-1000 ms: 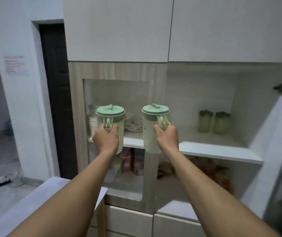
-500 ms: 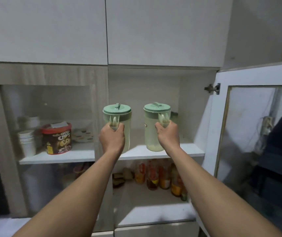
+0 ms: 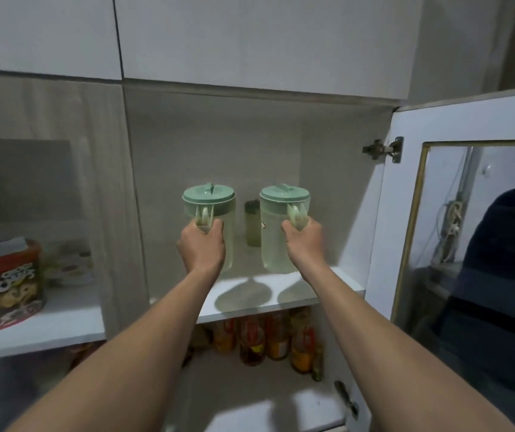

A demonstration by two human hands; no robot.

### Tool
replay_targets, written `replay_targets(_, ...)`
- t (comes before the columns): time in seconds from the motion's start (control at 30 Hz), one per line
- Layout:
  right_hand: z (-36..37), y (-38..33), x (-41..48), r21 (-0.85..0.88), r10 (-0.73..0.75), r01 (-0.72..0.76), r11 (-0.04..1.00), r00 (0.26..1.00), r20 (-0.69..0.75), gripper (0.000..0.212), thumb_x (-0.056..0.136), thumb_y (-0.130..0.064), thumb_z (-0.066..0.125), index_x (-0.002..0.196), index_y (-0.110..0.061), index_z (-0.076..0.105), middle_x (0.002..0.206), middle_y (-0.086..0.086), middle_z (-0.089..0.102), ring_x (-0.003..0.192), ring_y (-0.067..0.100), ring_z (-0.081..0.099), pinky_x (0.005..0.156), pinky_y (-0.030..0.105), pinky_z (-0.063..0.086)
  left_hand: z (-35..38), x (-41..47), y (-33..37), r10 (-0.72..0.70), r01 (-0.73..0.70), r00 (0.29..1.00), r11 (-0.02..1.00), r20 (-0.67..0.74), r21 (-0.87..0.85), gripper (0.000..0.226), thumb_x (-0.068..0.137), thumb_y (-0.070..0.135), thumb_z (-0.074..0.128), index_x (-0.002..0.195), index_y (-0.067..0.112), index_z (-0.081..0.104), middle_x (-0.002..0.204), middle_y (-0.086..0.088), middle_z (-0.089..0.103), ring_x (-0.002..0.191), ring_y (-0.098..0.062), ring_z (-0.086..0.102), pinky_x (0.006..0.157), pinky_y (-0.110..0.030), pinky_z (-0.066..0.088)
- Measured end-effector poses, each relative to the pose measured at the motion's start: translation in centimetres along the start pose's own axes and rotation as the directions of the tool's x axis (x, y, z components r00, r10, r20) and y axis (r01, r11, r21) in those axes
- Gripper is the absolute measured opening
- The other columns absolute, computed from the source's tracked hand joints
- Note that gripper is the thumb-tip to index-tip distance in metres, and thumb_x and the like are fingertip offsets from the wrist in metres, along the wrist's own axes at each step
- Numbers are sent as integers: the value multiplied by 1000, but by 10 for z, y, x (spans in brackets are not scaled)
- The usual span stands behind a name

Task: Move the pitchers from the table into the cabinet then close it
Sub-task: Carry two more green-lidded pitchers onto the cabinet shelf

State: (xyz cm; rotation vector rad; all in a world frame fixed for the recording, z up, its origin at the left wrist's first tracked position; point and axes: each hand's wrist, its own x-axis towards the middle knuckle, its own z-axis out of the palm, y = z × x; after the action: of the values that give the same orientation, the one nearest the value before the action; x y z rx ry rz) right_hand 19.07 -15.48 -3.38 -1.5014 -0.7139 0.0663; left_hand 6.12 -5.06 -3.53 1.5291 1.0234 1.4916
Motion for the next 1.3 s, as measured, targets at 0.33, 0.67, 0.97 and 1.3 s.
replay_targets(0.33,63,77,100,-19,13,-12,1000,999,43,7,96,-21,61,91,-17,62,70,-4,60,58,8,54,47,18,39,86,94,-67,-70,72,995,997,-70,30,22,85,29,62,82,9,68,76,-10,66,73,-29,60,66,-32,44)
replay_targets(0.67,159,169,212,16,59,-63,998,979,196,33,92,-11,65,65,-17,47,63,-1,51,59,14,48,64,29,38,175,189,-152,-77,111,976,981,-205,161,28,89,29,65,96,1,69,103,-24,70,98,-41,64,85,-41,49)
replay_targets(0.97,226,214,258,54,28,-42,998,973,231,40,87,-6,63,60,-19,37,57,-3,41,53,10,40,55,28,34,203,242,-207,-108,145,967,978,-229,151,21,87,24,66,91,4,67,93,-19,70,90,-34,65,80,-37,49)
replay_targets(1.3,276,230,290,48,62,-76,996,969,238,37,88,-10,64,62,-20,40,57,-3,46,54,11,45,56,27,36,220,277,-241,-135,165,970,976,-202,143,21,88,24,66,89,3,67,87,-18,69,85,-34,65,79,-37,50)
